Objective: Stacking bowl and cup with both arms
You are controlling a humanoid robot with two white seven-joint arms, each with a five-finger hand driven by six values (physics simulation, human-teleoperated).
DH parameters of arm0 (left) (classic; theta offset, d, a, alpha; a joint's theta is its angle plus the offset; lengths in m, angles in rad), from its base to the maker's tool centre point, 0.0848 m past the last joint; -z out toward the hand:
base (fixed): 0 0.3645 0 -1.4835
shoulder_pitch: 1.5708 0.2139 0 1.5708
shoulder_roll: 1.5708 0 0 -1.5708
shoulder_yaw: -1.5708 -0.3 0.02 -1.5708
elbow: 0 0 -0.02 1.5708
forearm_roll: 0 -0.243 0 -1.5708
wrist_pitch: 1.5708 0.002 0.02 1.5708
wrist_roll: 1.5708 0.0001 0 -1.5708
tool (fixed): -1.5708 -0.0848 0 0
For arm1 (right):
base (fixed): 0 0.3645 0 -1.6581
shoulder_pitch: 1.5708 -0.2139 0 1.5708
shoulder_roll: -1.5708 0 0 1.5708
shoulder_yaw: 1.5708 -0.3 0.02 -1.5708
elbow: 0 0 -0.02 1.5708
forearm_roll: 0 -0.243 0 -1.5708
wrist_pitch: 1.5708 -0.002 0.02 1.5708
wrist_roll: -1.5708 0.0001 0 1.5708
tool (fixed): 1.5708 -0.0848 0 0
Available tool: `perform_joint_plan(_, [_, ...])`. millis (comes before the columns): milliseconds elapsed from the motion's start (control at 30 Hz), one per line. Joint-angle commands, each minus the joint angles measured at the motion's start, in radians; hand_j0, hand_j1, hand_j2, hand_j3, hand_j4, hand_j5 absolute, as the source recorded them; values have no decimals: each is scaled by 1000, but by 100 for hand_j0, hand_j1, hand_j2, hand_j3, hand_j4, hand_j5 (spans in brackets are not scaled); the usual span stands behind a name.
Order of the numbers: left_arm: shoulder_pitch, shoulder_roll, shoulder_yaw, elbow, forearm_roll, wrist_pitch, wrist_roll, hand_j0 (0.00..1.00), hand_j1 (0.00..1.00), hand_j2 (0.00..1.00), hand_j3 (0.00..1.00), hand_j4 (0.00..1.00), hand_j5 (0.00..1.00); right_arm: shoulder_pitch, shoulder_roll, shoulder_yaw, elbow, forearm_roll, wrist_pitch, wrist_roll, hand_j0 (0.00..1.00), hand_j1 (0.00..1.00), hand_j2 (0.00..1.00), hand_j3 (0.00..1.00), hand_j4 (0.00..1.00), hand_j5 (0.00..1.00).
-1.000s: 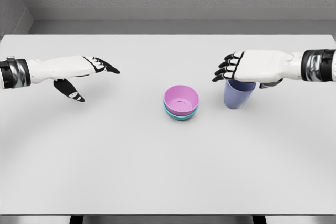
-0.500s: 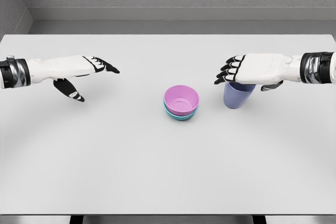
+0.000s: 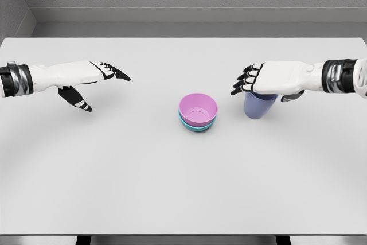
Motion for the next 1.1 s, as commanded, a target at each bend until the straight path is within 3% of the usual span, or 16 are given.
perform_joint_plan(0, [0, 0, 1, 0, 7, 3, 0, 100, 100, 100, 100, 100, 100, 0, 2, 0, 11, -2, 2, 0, 100, 100, 100, 100, 100, 100])
perform_joint_plan(1067, [0, 1, 1, 0, 7, 3, 0, 100, 100, 100, 100, 100, 100, 0, 22, 0, 60, 16, 2, 0, 100, 100, 100, 100, 100, 100])
